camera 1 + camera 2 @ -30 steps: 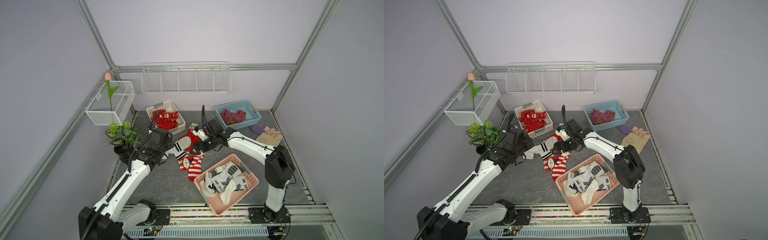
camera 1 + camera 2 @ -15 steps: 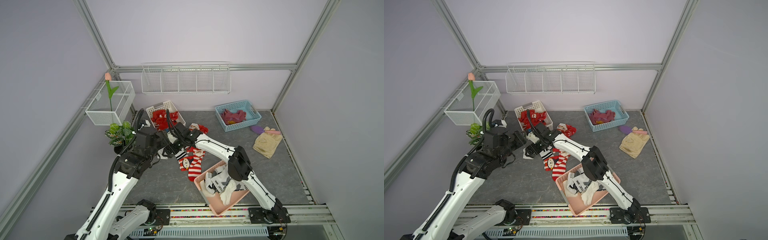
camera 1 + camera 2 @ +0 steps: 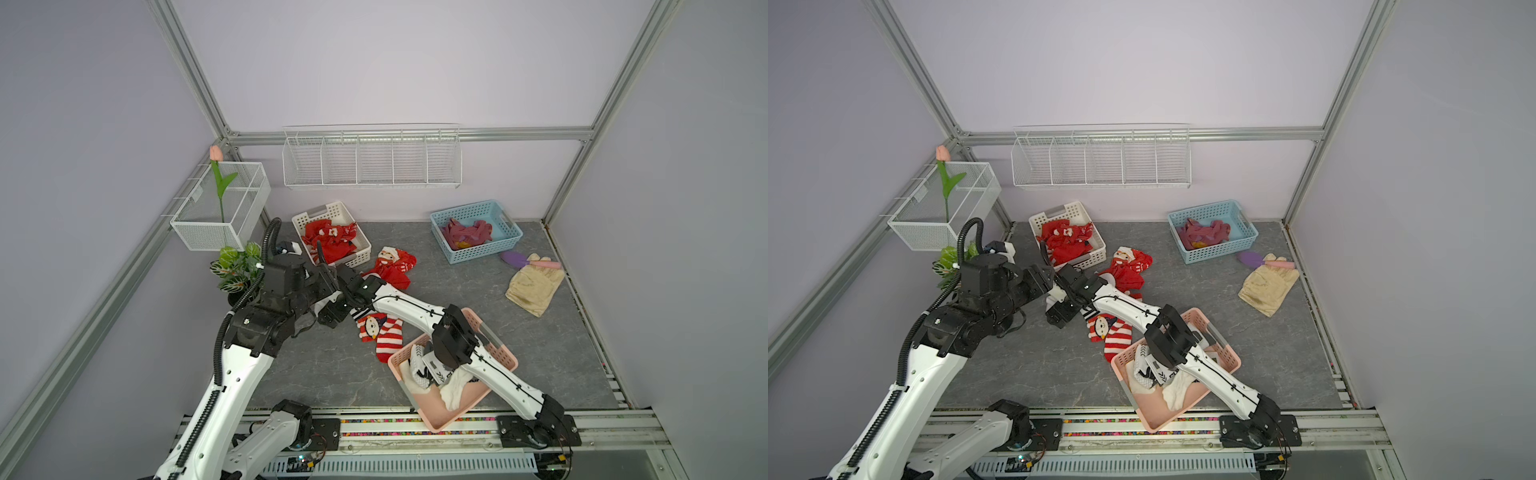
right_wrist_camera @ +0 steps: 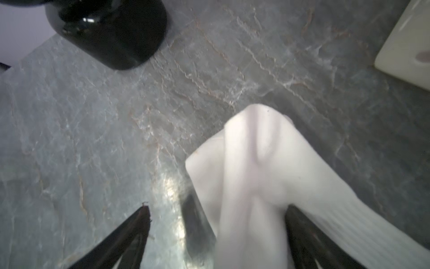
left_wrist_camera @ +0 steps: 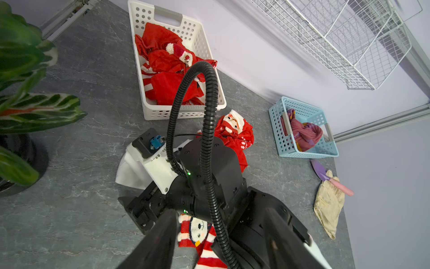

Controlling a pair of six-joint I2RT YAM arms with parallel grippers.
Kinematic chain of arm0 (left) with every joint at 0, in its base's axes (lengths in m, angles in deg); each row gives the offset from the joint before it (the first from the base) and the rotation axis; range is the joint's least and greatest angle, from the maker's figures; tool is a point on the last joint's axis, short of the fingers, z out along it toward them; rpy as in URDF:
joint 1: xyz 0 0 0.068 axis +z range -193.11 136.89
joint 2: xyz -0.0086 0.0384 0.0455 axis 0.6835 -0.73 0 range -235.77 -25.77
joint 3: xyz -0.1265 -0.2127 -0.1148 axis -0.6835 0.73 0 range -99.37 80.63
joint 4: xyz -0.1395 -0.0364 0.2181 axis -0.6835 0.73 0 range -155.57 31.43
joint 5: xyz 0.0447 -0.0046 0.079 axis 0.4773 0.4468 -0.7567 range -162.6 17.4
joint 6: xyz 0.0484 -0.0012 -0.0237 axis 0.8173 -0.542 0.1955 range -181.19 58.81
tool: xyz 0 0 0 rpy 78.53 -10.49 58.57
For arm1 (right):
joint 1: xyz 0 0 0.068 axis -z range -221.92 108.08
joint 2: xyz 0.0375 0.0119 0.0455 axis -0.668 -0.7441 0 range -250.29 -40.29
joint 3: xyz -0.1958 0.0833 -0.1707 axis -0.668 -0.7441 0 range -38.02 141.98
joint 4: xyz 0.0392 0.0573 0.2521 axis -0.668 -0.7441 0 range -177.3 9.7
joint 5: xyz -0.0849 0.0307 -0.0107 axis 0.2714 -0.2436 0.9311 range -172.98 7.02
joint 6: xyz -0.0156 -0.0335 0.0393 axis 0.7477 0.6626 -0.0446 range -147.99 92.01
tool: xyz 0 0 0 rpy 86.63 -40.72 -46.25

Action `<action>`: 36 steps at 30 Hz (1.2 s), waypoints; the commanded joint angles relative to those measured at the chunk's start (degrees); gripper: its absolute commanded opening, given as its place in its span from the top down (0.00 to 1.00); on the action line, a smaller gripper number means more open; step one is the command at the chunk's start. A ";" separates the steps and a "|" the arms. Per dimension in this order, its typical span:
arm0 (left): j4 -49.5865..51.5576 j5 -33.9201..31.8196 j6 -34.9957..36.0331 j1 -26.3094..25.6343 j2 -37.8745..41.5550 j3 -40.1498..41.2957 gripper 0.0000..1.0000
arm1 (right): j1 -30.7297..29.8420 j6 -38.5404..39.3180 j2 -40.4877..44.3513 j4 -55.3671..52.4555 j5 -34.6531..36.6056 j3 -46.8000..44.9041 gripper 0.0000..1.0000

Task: Sort the socks into the basket by color
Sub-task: Pick up the sock from the center of the board.

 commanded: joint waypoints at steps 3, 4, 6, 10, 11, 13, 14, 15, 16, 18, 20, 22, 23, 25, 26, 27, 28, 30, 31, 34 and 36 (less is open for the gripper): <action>3.19 1.95 3.21 0.91 1.35 -1.88 0.47 | -1.54 2.14 -3.65 -0.56 4.23 1.98 0.27; 3.57 2.01 3.52 1.07 1.35 -2.04 0.47 | -1.87 2.26 -3.93 -1.12 5.12 1.98 0.33; 3.82 2.41 3.75 1.34 1.43 -2.00 0.47 | -2.06 1.72 -3.97 -2.28 5.36 1.89 0.49; 3.76 3.04 3.69 1.57 2.36 -1.06 0.47 | -2.17 0.09 -2.57 -3.05 5.76 1.30 0.77; 3.82 3.07 3.73 1.57 2.66 -0.84 0.47 | -2.17 -0.16 -2.03 -3.25 5.83 1.28 0.77; 3.82 3.30 3.54 1.58 3.26 -0.34 0.47 | -2.14 -0.72 -0.45 -3.84 5.49 1.04 0.83; 3.81 3.34 3.41 1.55 3.58 -0.06 0.47 | -2.14 -1.18 0.33 -4.00 5.17 0.86 0.85; 3.91 3.41 3.29 1.53 3.96 0.21 0.47 | -2.01 -1.73 1.41 -4.10 4.65 0.54 0.90; 3.84 3.37 3.16 1.56 4.41 0.55 0.47 | -1.89 -2.32 2.49 -4.03 4.07 0.33 0.93; 3.85 3.32 2.98 1.57 5.23 1.06 0.47 | -1.71 -3.22 4.59 -4.39 2.81 -0.01 0.93; 3.91 3.25 2.90 1.58 5.71 1.29 0.47 | -1.60 -4.15 6.95 -4.79 1.95 -0.51 0.93; 4.00 3.10 2.83 1.55 6.11 1.54 0.47 | -1.14 -5.32 9.91 -4.21 0.58 -2.55 0.93; 3.92 3.07 2.65 1.58 6.27 1.70 0.47 | -0.98 -5.99 11.26 -3.86 -0.09 -3.50 0.93; 3.76 3.40 2.37 1.55 6.59 2.04 0.47 | -0.44 -7.22 13.99 -3.24 -1.54 -5.82 0.93; 3.67 3.46 2.21 1.57 6.71 2.15 0.47 | -0.29 -7.72 14.91 -3.05 -2.12 -6.75 0.93; 3.50 3.58 2.06 1.57 6.89 2.38 0.47 | 0.00 -8.34 16.05 -3.04 -2.96 -7.70 0.93; 3.31 3.55 1.93 1.57 7.03 2.58 0.47 | 0.30 -9.12 16.96 -3.09 -3.83 -8.50 0.93; 3.08 3.67 1.66 1.57 7.01 2.70 0.47 | 0.80 -10.27 18.59 -3.18 -4.95 -10.36 0.93; 2.91 3.78 1.51 1.57 7.06 2.78 0.47 | 1.04 -10.52 19.70 -3.12 -5.26 -11.58 0.93; 2.18 3.73 1.23 1.55 7.18 3.14 0.47 | 1.45 -11.16 24.58 -0.38 -5.41 -17.93 0.93; 2.24 3.41 1.14 1.58 7.30 2.96 0.47 | 1.92 -11.87 28.68 2.76 -5.66 -23.21 0.93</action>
